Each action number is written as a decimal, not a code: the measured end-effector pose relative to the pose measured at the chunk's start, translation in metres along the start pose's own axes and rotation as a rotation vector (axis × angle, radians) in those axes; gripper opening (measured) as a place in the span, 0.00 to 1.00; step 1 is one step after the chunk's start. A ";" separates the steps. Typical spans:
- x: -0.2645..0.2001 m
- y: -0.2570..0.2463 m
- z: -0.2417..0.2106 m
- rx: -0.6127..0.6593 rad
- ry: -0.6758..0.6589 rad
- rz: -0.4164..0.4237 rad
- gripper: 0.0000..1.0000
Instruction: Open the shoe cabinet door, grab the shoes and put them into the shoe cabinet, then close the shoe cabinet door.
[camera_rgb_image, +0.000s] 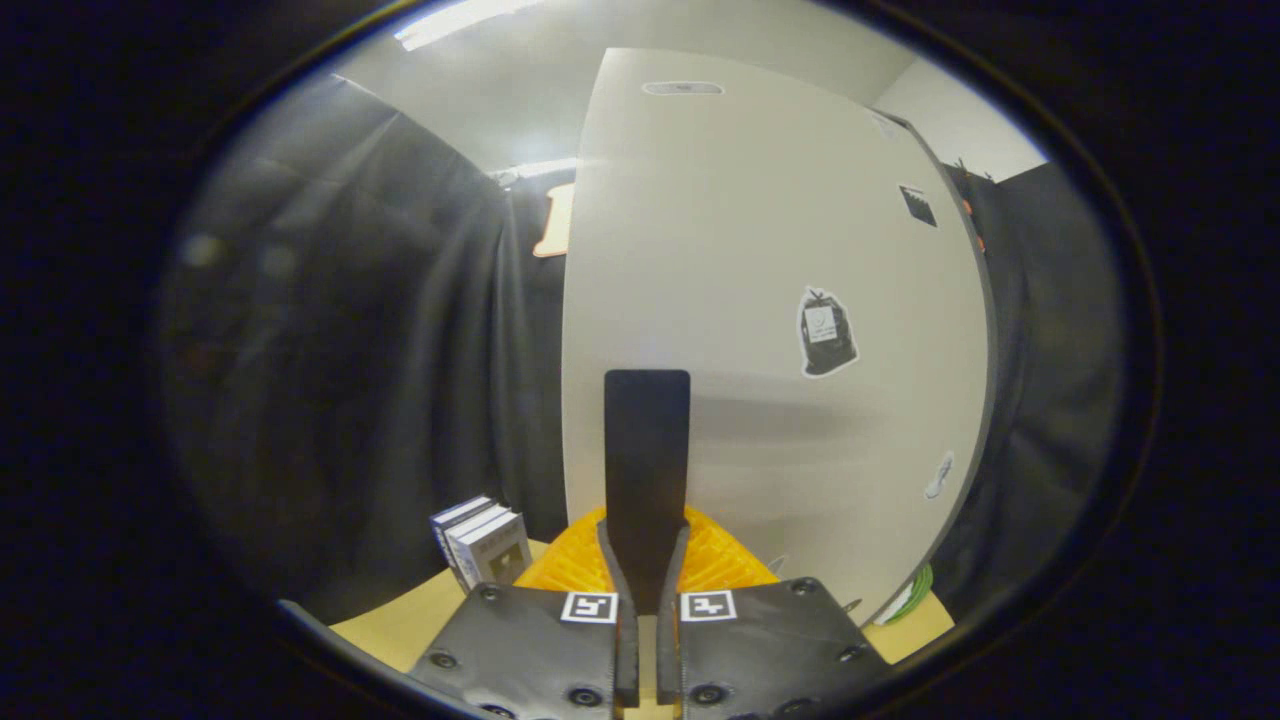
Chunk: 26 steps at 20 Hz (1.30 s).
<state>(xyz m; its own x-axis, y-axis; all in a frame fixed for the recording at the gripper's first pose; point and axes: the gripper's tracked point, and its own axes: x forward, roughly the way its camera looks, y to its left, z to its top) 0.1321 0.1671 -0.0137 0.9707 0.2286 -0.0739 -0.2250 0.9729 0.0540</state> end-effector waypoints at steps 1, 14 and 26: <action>-0.010 -0.003 -0.001 -0.003 0.002 0.017 0.09; -0.125 -0.085 0.000 0.019 0.006 0.116 0.08; -0.191 -0.267 0.002 -0.036 -0.016 -0.199 0.04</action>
<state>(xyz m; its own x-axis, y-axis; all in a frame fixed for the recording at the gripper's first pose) 0.0069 -0.1365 -0.0123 0.9975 0.0313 -0.0633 -0.0311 0.9995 0.0047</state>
